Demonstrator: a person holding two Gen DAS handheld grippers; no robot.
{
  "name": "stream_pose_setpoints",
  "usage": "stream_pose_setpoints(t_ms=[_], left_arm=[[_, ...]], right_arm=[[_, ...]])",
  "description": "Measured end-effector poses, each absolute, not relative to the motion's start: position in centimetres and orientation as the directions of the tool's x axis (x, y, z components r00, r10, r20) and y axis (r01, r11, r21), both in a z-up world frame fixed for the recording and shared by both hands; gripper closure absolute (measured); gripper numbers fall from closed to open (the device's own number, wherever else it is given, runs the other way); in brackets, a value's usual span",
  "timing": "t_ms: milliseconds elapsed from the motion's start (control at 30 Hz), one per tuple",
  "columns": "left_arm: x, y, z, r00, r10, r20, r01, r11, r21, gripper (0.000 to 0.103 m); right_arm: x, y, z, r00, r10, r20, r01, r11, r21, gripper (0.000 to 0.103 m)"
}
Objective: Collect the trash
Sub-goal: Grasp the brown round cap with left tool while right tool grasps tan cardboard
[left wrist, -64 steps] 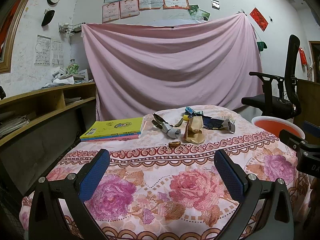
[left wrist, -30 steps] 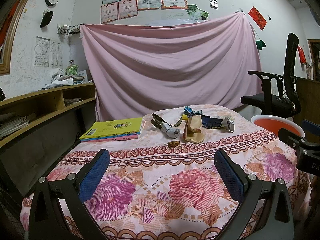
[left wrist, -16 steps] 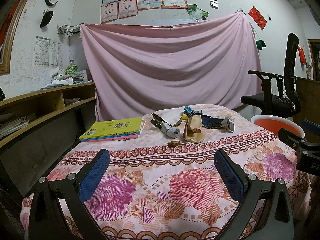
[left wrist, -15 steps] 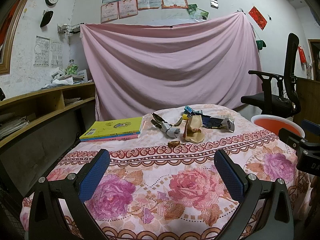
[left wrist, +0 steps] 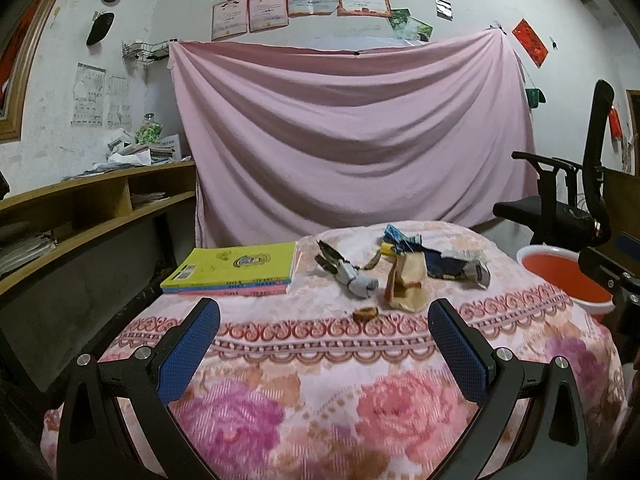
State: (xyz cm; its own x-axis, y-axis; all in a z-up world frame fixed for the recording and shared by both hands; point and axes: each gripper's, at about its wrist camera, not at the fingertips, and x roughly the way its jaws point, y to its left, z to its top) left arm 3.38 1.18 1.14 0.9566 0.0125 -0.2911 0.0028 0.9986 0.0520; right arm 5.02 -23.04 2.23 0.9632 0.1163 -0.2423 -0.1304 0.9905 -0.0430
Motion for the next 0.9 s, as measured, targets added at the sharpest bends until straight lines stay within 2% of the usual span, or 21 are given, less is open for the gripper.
stream_pose_setpoints(t_ms=[233,500,633,800,900], left_arm=[[5.9,1.9,1.5,0.956,0.012,-0.293,-0.001,0.999,0.036,0.001],[7.8,2.3,2.3,0.970,0.024,-0.243,-0.009,0.998,0.062,0.001],[8.5,2.8,2.0,0.967,0.006,-0.255,0.007,0.999,0.053,0.001],[8.9,3.0,1.9,0.961,-0.035,-0.275,0.045,0.998,0.033,0.002],[9.2,2.9,1.8,0.952,-0.059,-0.299,0.071,0.997,0.029,0.009]], right_arm=[[7.7,-22.7,3.3,0.966,0.133,-0.223,-0.152,0.986,-0.073,0.000],[10.3,-21.8,4.0,0.960,0.181,-0.213,-0.197,0.979,-0.055,0.000],[11.4,-20.9,4.1,0.953,0.216,-0.211,-0.233,0.971,-0.060,0.000],[13.0,-20.1,3.5,0.931,0.253,-0.262,-0.276,0.959,-0.056,0.000],[13.6,-19.6,3.1,0.914,0.278,-0.297,-0.306,0.951,-0.052,0.000]])
